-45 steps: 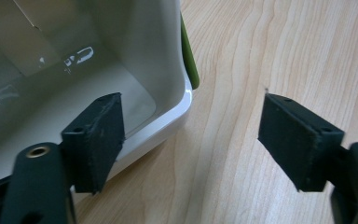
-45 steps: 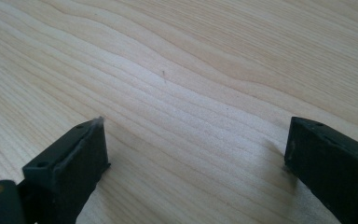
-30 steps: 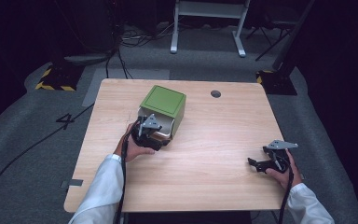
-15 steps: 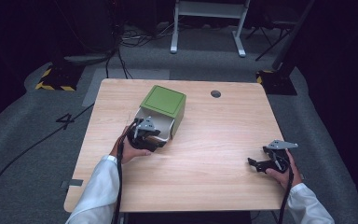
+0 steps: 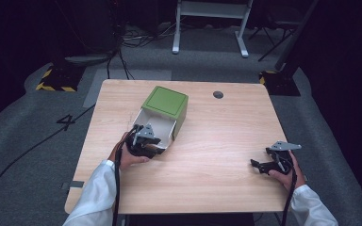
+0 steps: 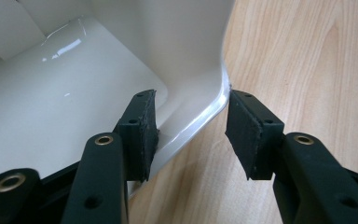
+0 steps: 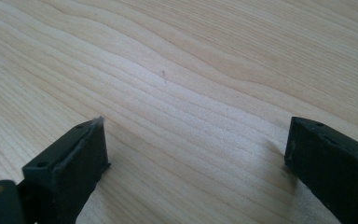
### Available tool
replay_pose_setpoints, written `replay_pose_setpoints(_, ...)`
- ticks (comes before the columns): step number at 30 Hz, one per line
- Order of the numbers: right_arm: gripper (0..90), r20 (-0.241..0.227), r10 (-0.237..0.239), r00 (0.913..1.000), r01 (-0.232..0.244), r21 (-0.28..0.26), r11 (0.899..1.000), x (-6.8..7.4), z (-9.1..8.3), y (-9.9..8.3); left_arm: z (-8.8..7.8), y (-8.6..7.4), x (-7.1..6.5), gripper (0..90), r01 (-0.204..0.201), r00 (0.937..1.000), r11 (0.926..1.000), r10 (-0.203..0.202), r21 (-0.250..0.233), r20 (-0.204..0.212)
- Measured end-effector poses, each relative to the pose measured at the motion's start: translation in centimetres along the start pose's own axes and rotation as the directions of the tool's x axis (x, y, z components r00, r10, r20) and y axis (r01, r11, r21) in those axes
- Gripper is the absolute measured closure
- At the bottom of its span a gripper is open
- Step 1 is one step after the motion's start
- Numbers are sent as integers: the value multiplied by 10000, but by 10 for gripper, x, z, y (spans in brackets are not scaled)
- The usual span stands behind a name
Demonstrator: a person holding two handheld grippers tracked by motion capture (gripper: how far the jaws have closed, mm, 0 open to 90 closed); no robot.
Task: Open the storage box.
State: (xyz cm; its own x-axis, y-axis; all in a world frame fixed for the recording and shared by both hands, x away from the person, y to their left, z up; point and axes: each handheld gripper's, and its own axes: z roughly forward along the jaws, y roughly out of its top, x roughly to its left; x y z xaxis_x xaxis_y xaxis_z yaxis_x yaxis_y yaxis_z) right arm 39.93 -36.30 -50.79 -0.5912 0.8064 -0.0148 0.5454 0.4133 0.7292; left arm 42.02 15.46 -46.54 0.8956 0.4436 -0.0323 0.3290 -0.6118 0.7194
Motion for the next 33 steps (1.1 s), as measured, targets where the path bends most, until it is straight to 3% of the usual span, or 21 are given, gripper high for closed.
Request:
replay_pose_setpoints(8,60,1,0,10000,0,-1,10000,0,0,0,-8,-10,-7,531,136,9995,9998,-133,-117,276)
replay_pose_setpoints(33,60,1,-2,10000,2,0,10000,0,0,0,-16,-25,-18,492,173,9991,9997,-167,-153,383)
